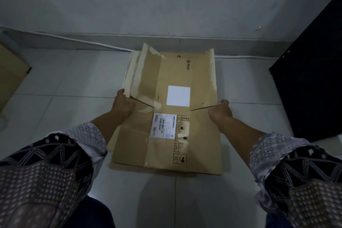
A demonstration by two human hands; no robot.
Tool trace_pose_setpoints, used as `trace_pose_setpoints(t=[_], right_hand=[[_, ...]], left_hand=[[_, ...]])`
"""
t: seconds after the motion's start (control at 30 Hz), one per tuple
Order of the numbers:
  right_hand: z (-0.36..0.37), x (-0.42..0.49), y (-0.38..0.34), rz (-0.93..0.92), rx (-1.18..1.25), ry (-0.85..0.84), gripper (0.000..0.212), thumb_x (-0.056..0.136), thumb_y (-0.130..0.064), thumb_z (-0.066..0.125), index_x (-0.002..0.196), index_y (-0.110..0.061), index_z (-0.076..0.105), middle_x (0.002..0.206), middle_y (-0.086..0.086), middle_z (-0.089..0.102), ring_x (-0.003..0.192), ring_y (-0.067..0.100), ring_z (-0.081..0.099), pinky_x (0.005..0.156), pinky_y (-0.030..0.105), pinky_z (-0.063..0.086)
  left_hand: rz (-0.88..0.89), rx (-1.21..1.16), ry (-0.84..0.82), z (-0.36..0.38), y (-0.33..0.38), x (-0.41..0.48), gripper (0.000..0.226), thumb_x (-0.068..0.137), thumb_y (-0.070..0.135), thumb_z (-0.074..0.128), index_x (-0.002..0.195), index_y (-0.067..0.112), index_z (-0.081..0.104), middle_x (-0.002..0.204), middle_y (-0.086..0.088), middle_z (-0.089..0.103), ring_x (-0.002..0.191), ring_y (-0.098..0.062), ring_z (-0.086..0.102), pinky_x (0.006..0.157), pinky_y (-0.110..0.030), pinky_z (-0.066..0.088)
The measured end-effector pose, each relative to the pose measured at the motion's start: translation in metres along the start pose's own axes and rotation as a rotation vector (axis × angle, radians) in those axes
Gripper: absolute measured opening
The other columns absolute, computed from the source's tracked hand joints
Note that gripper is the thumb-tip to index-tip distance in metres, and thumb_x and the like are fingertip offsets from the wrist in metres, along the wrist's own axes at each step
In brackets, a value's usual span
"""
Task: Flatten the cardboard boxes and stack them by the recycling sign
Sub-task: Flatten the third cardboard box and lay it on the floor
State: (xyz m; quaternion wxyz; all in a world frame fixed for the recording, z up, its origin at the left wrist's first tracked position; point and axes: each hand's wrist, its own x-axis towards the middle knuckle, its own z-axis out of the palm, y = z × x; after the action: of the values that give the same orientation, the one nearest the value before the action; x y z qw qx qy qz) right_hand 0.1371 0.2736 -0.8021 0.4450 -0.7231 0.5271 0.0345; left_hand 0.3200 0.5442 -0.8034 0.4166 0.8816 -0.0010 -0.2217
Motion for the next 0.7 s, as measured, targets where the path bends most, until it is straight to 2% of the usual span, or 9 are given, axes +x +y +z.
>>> trace_pose_setpoints(t=[0.07,0.13,0.2,0.3,0.37,0.43,0.53,0.63,0.7], right_hand=[[0.002,-0.006,0.012,0.069,-0.166,-0.153,0.084,0.096,-0.016,0.051,0.154,-0.006,-0.008,0.150,0.019,0.036,0.128,0.035,0.046,0.101,0.038,0.044],[0.005,-0.008,0.021,0.072,-0.277,-0.228,0.086,0.095,-0.017,0.050,0.153,-0.002,-0.011,0.150,0.021,0.035,0.130,0.035,0.044,0.102,0.036,0.044],[0.007,-0.006,0.021,0.017,-0.296,-0.195,0.079,0.094,-0.016,0.050,0.155,-0.005,0.002,0.147,0.020,0.039,0.128,0.035,0.046,0.100,0.036,0.045],[0.013,0.000,0.016,-0.121,-0.204,-0.107,0.071,0.088,-0.012,0.049,0.153,-0.013,0.022,0.140,0.016,0.049,0.121,0.033,0.052,0.099,0.038,0.048],[0.015,0.001,0.013,-0.169,-0.123,-0.077,0.076,0.086,-0.005,0.049,0.155,-0.017,0.020,0.138,0.014,0.052,0.119,0.032,0.054,0.096,0.035,0.049],[0.017,0.002,0.017,-0.119,-0.134,-0.132,0.083,0.088,-0.006,0.051,0.157,-0.021,0.008,0.138,0.013,0.050,0.117,0.032,0.054,0.090,0.033,0.049],[0.027,0.001,0.029,0.012,-0.296,-0.284,0.096,0.091,-0.016,0.056,0.155,-0.020,-0.016,0.152,0.018,0.032,0.128,0.035,0.046,0.100,0.038,0.046],[0.039,0.005,0.025,0.024,-0.374,-0.266,0.096,0.095,-0.020,0.054,0.152,-0.015,-0.024,0.160,0.023,0.009,0.142,0.037,0.029,0.113,0.043,0.033],[0.044,0.006,0.016,0.002,-0.392,-0.221,0.094,0.097,-0.018,0.052,0.151,-0.012,-0.024,0.160,0.024,0.000,0.143,0.037,0.024,0.115,0.042,0.030]], left_hand=[[-0.098,0.163,-0.157,-0.004,-0.016,0.000,0.087,0.065,0.029,0.072,0.143,0.010,0.039,0.137,-0.015,0.052,0.118,-0.035,0.055,0.099,-0.047,0.049],[-0.125,0.258,-0.209,-0.006,-0.027,-0.002,0.080,0.071,0.021,0.072,0.143,0.009,0.040,0.134,-0.017,0.053,0.118,-0.038,0.054,0.098,-0.049,0.049],[-0.071,0.327,-0.137,-0.008,-0.028,-0.005,0.067,0.084,0.008,0.062,0.147,0.013,0.039,0.135,-0.018,0.053,0.120,-0.040,0.052,0.100,-0.047,0.048],[0.055,0.296,0.087,-0.008,-0.020,-0.007,0.056,0.086,0.004,0.056,0.142,0.010,0.048,0.126,-0.020,0.062,0.116,-0.038,0.058,0.101,-0.040,0.047],[0.035,0.246,0.181,-0.009,-0.019,-0.006,0.054,0.084,0.010,0.058,0.138,0.006,0.052,0.127,-0.020,0.062,0.117,-0.037,0.058,0.102,-0.037,0.044],[-0.048,0.307,0.074,-0.008,-0.028,-0.004,0.074,0.076,0.029,0.060,0.145,0.009,0.042,0.139,-0.019,0.053,0.127,-0.038,0.050,0.106,-0.039,0.039],[-0.162,0.508,-0.108,-0.007,-0.046,-0.004,0.086,0.088,0.021,0.063,0.156,0.012,0.010,0.156,-0.017,0.030,0.140,-0.038,0.034,0.114,-0.039,0.029],[-0.105,0.554,-0.039,-0.007,-0.052,0.001,0.084,0.091,0.014,0.059,0.156,0.011,0.007,0.151,-0.019,0.037,0.136,-0.038,0.040,0.110,-0.039,0.033],[-0.079,0.561,-0.009,-0.008,-0.050,0.005,0.082,0.089,0.015,0.062,0.154,0.004,0.014,0.146,-0.023,0.041,0.132,-0.040,0.043,0.107,-0.042,0.038]])
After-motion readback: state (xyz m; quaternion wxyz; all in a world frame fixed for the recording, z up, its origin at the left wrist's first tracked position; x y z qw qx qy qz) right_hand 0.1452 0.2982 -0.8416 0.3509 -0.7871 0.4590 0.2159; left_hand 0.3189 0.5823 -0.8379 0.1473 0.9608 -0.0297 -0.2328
